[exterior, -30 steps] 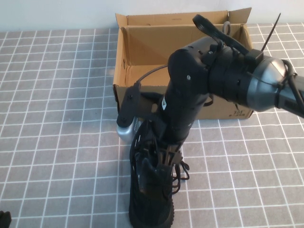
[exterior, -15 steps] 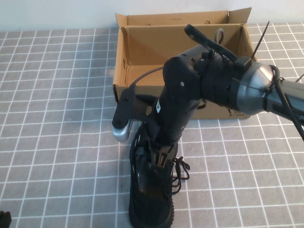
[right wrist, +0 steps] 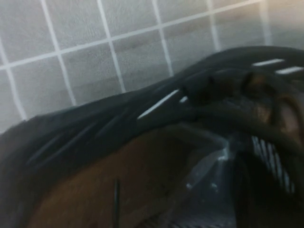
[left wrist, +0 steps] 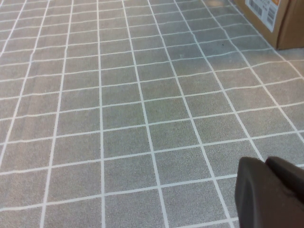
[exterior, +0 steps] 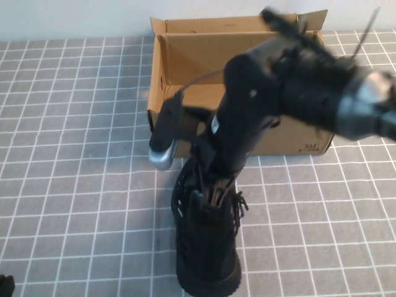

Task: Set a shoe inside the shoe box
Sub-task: Pick up the shoe from the table, then hand over the shoe

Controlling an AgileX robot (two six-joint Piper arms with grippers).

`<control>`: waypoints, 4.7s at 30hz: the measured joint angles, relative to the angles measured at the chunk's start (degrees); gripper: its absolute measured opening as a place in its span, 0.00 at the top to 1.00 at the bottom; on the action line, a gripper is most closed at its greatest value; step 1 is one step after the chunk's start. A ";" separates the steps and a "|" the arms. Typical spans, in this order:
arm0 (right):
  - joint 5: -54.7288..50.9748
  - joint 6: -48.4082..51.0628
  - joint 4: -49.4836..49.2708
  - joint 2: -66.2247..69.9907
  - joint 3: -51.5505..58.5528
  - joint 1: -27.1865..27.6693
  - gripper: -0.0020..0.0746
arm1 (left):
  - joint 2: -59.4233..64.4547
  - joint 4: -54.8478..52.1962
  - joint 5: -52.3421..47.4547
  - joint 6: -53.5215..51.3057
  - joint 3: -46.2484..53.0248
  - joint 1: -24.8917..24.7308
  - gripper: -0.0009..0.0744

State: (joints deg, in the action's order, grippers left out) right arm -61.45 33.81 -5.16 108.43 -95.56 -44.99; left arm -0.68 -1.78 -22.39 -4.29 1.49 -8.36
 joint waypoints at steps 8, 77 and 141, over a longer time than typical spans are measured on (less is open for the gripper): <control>-8.69 -1.80 0.10 -10.19 -1.32 0.00 0.97 | 0.00 0.00 0.00 0.00 0.00 0.00 0.99; -12.05 -18.92 3.63 2.66 -33.94 10.87 0.97 | 65.09 38.21 -11.17 -32.08 -56.49 -8.87 0.99; -12.92 -22.58 0.65 4.20 -34.17 12.70 0.97 | 84.75 33.14 14.48 -40.94 -62.44 -29.27 0.82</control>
State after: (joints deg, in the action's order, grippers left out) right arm -74.37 11.23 -4.50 112.63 -129.74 -32.29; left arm 84.07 31.36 -7.92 -45.24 -60.95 -37.62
